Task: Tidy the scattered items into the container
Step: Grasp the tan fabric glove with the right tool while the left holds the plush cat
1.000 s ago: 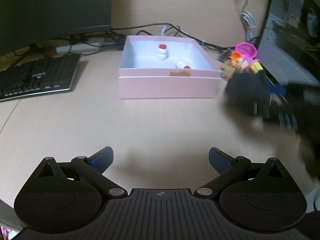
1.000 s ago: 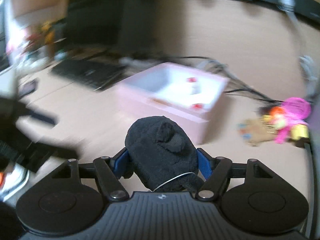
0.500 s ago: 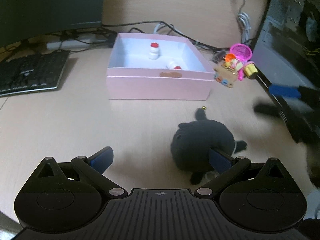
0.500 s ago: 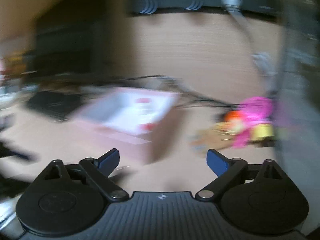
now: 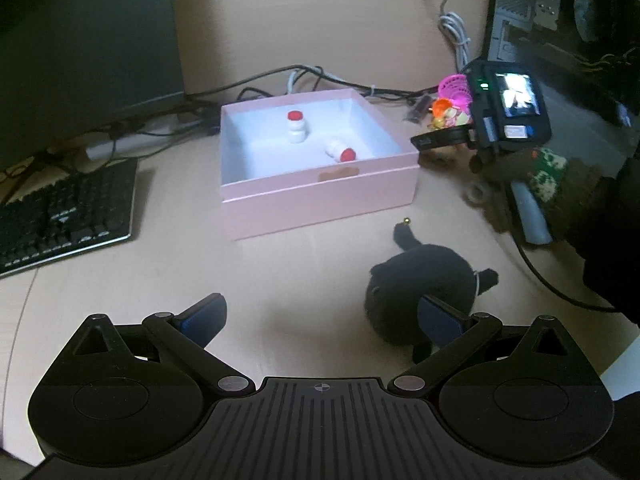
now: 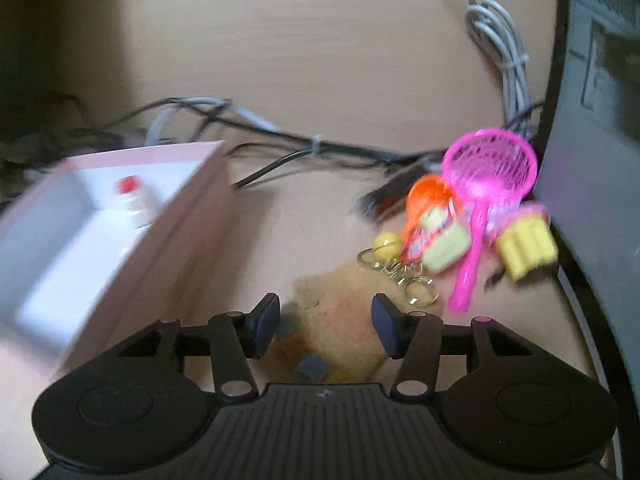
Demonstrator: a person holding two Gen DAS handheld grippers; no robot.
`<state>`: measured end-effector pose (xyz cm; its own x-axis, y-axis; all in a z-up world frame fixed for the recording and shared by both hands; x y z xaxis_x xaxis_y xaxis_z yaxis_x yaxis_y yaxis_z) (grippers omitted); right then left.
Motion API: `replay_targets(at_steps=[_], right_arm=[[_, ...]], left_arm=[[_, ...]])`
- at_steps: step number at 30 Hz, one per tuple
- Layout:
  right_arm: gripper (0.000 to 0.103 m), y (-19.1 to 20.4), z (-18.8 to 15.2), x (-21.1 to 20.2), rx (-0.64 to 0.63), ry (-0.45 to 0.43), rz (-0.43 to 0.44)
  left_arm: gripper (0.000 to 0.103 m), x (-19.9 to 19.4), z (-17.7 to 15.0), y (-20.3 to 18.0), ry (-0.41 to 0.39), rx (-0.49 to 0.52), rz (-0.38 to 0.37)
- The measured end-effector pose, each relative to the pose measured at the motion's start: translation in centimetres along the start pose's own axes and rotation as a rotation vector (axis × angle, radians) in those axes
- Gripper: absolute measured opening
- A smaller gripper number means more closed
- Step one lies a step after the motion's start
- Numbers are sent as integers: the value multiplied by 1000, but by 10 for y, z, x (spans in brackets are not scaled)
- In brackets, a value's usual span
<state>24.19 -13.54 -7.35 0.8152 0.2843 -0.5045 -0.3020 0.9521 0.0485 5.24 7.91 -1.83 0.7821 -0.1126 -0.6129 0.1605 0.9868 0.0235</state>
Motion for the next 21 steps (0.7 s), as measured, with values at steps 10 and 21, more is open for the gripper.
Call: replay_targets(at_steps=[10,21], right_arm=[[59,2,-88,-150,-227,34,250],[89,-27,-119,-195,-101,16,63]], left_arm=[[103,20,-12,-34,15,-9,-124],[103,51,-21,-70,19,98,-60]])
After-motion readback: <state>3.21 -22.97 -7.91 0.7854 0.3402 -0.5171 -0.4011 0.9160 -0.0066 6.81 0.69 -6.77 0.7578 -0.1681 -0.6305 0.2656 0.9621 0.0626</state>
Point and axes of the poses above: each gripper's, at about its wrist camera, not at the fingertips, and x roughly the way its jaws point, y to its left, z to its top, the point moved 4 cm from there along x, roughly the way its jaws point, and after that the axes turned 9 degrees about -y, right-handed, at the moved point
